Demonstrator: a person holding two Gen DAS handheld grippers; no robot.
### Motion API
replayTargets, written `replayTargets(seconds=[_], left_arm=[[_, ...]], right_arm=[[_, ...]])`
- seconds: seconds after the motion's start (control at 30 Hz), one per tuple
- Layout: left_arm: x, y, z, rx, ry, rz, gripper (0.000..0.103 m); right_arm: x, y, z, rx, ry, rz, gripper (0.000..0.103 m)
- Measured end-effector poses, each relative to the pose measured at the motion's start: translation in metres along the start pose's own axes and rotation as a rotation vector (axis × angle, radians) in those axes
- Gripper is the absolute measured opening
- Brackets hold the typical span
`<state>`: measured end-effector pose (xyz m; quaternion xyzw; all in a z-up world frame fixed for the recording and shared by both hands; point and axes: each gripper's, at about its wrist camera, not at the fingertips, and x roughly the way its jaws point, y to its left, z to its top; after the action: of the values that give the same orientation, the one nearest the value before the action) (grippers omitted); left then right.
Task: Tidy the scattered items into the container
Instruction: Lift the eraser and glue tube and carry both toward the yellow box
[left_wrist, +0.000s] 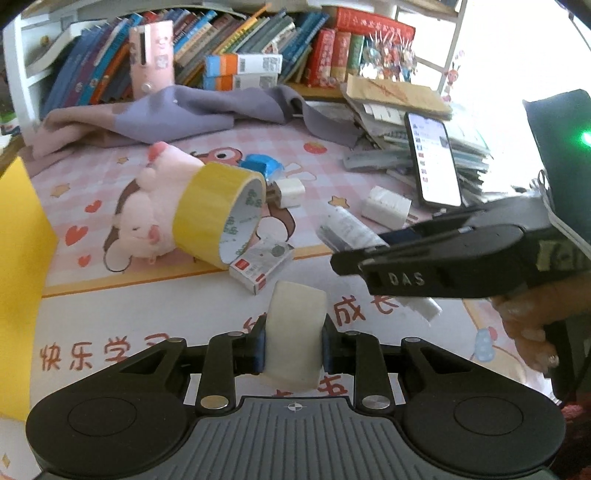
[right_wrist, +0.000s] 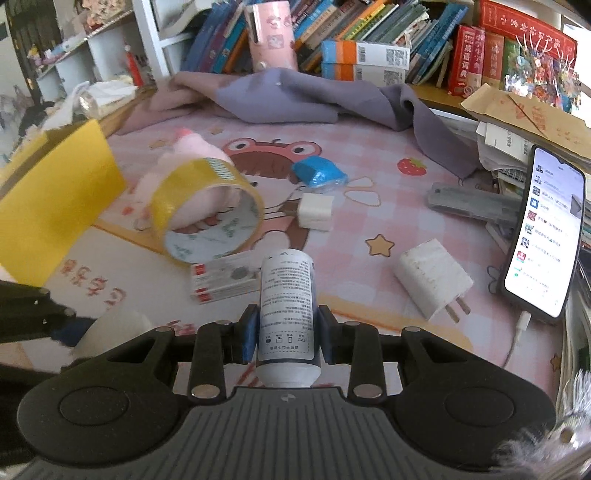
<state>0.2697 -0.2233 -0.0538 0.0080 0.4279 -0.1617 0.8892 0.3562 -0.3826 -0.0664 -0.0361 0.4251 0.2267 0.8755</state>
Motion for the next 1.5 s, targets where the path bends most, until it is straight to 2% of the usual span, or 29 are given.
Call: replayTargets(seconds=[0.37, 0.87, 1.2, 1.5], left_arm=[[-0.057, 0.008, -0.012, -0.031, -0.08, -0.021, 0.026], [-0.131, 0.048, -0.035, -0.016, -0.18, -0.07, 0.026], [-0.161, 0.08, -0.069, -0.024, -0.184, -0.109, 0.026], [-0.189, 0.105, -0.103, -0.023, -0.17, -0.142, 0.025]], right_arm=[[-0.053, 0.029, -0.016, 0.01, -0.031, 0.043, 0.031], [-0.11, 0.097, -0.03, 0.031, -0.13, 0.013, 0.031], [-0.122, 0.149, -0.044, 0.04, -0.145, -0.028, 0.031], [-0.133, 0.203, -0.069, 0.041, -0.133, -0.049, 0.031]])
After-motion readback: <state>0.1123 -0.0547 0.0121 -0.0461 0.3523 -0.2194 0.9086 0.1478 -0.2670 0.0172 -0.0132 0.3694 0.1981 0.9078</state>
